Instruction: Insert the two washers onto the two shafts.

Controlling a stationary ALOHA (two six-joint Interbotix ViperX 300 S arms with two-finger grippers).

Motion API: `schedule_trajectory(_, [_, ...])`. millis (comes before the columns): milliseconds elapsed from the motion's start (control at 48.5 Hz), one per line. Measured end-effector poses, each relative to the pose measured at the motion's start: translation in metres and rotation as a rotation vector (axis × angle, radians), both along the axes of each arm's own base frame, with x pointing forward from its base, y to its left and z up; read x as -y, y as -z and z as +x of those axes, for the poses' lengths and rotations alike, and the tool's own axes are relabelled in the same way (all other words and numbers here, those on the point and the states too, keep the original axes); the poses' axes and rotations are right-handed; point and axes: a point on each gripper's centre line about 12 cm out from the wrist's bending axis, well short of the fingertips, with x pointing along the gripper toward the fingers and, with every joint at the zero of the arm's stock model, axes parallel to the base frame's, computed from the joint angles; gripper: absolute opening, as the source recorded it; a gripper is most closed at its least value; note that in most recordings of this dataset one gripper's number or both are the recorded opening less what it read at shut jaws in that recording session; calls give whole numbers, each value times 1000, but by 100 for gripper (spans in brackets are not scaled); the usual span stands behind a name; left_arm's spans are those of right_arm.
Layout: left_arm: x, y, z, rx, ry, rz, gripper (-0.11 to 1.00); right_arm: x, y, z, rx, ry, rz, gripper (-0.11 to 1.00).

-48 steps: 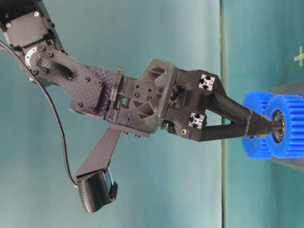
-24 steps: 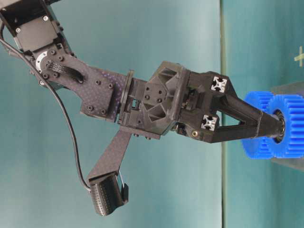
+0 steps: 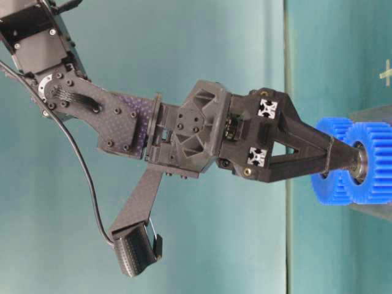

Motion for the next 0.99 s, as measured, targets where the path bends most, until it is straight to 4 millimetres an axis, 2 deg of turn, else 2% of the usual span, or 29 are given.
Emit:
schedule_trajectory(124, [0, 2, -1, -6, 0, 0, -1, 0, -17, -7, 28, 0, 0, 78])
schedule_trajectory(248, [0, 3, -1, -8, 0, 0, -1, -1, -25, -17, 43, -3, 0, 77])
schedule_trajectory(619, [0, 2, -2, -6, 4, 7, -1, 0, -59, -61, 218, -6, -7, 74])
schedule_trajectory(681, [0, 3, -2, -9, 4, 7, -1, 1, -63, -70, 267, -7, -11, 69])
schedule_trajectory(826, [0, 3, -2, -7, 5, 8, -1, 0, -70, -91, 360, -10, -10, 47])
schedule_trajectory(991, [0, 4, -3, 14, 5, 7, 0, -1, -69, -109, 399, -12, -10, 23])
